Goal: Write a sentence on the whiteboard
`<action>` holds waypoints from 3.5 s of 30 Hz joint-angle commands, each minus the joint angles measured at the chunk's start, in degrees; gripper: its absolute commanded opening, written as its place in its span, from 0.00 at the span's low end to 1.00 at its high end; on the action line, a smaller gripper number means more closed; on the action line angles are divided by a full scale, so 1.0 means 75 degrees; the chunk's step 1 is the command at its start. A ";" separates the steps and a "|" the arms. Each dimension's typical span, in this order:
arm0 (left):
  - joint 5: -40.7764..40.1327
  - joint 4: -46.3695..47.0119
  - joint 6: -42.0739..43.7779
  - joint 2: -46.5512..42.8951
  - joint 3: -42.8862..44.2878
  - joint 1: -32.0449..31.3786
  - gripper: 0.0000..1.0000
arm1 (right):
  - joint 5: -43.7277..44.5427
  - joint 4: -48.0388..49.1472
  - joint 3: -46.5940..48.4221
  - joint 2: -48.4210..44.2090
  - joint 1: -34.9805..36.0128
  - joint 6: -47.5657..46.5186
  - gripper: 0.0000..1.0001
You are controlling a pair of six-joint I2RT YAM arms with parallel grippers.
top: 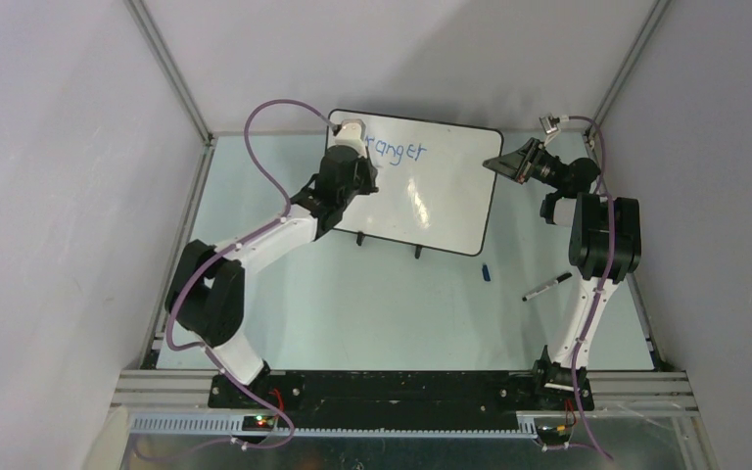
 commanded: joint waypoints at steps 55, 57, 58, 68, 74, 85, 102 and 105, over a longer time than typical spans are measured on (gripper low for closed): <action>-0.0466 -0.0409 -0.0106 -0.0498 -0.0642 -0.0342 0.00 | -0.0055 0.0313 0.0035 -0.0572 -0.0032 0.0334 0.00; -0.0486 -0.0385 -0.0103 -0.0552 -0.0700 -0.0352 0.00 | -0.0061 0.0316 0.0040 -0.0571 -0.0032 0.0334 0.00; -0.0480 -0.0380 -0.0099 -0.0580 -0.0727 -0.0355 0.00 | -0.0058 0.0311 0.0040 -0.0571 -0.0032 0.0328 0.00; -0.0455 -0.0064 -0.0005 -0.0824 -0.0815 -0.0355 0.00 | -0.0064 0.0313 0.0033 -0.0571 -0.0022 0.0327 0.00; -0.0469 0.0264 0.0066 -0.0955 -0.0797 -0.0352 0.00 | -0.0067 0.0310 0.0036 -0.0584 -0.0020 0.0322 0.00; -0.0433 0.0006 0.0128 -0.0478 -0.0248 -0.0358 0.00 | -0.0079 0.0310 0.0033 -0.0585 -0.0020 0.0334 0.00; -0.0624 -0.0316 0.0117 -0.0221 -0.0045 -0.0357 0.00 | -0.0078 0.0312 0.0039 -0.0585 -0.0032 0.0346 0.00; -0.0618 -0.0351 0.0125 -0.0178 0.0020 -0.0359 0.00 | -0.0078 0.0314 0.0034 -0.0595 -0.0032 0.0342 0.00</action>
